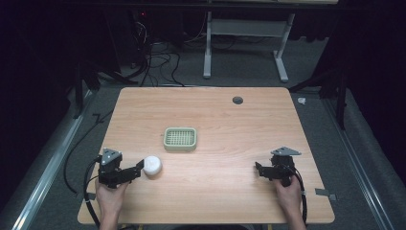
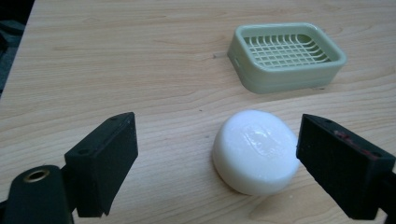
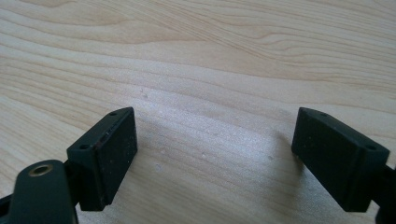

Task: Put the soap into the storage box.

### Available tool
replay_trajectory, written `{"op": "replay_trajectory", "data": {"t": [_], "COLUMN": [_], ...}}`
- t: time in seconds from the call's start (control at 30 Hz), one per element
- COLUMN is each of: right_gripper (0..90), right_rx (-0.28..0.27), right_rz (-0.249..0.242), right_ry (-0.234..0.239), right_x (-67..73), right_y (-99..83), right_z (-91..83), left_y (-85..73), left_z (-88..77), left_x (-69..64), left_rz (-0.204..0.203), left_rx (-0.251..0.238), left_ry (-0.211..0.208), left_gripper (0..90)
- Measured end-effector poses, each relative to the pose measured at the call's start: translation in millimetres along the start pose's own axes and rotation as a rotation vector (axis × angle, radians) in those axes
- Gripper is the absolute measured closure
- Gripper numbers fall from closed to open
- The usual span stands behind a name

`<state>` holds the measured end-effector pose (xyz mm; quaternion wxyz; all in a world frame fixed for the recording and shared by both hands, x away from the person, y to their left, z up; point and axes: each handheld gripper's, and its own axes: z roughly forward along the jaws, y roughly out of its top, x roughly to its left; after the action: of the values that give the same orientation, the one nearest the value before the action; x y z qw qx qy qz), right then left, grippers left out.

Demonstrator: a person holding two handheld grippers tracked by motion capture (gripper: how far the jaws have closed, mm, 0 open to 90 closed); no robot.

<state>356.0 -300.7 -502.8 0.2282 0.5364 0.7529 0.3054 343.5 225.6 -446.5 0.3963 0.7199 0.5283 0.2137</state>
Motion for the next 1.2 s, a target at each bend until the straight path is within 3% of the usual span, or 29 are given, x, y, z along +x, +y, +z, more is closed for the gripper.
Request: {"op": "replay_trajectory", "data": {"t": [0.27,0.67,1.2], "right_gripper": [15.1,15.1,15.1], "right_rx": [-0.001,0.001,0.003], "right_rz": [-0.001,-0.002,-0.001], "right_ry": [0.0,0.0,0.001], "right_x": [-0.1,-0.1,-0.1], "right_y": [-0.2,-0.2,-0.2], "right_z": [-0.1,-0.3,-0.6], "left_y": [0.8,-5.3,-12.8], "left_z": [6.8,23.9,55.5], "left_x": [-11.2,-26.2,-32.8], "left_rz": [0.024,0.072,0.093], "left_rx": [0.029,0.092,0.174], "left_ry": [-0.027,-0.036,0.003], "left_gripper": [12.1,9.1,6.8]}}
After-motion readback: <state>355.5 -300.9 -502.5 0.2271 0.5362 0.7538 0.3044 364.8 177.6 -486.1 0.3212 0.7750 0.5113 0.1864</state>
